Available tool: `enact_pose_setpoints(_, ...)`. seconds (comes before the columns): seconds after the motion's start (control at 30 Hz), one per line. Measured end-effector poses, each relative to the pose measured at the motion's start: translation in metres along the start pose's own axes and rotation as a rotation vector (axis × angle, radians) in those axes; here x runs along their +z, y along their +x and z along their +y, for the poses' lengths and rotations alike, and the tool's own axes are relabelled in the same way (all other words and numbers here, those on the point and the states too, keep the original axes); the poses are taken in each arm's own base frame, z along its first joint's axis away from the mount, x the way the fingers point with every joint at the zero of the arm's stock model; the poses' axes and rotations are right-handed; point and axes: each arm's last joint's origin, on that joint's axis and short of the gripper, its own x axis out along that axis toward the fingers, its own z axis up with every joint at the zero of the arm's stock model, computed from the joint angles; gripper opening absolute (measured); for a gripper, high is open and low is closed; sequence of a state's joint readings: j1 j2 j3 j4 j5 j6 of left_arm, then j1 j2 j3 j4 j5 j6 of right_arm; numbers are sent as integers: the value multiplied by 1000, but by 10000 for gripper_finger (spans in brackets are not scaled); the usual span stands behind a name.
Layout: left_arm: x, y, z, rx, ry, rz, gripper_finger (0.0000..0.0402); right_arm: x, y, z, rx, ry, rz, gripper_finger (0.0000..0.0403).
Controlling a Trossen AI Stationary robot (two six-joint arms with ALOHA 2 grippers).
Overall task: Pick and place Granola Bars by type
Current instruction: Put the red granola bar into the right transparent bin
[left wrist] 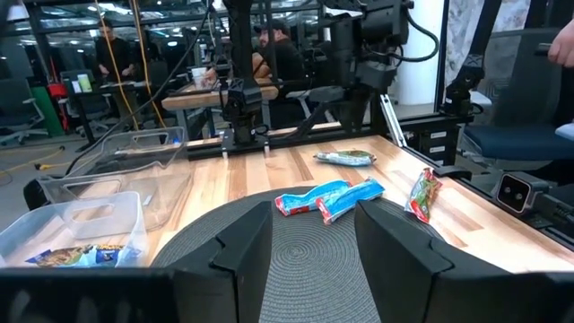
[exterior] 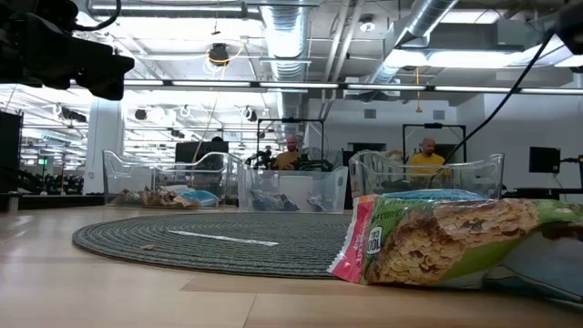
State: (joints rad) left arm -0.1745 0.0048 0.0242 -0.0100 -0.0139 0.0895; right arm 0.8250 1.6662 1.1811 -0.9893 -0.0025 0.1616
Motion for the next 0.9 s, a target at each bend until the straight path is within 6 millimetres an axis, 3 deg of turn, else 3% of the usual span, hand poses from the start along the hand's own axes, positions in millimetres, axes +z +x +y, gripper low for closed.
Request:
enact_pose_setpoints(0.2,0,0,0,-1,0,0,154,1,17,11,-19,4,49,146)
enact_pose_setpoints(0.57,0,0,0,-2,0,0,154,-3,27,9,-106,6,88,239)
enact_pose_setpoints(0.73,0,0,0,-2,0,0,154,-4,47,9,-79,11,133,242)
enact_pose_setpoints(0.9,0,0,0,-2,0,0,154,-5,52,9,-74,11,132,233)
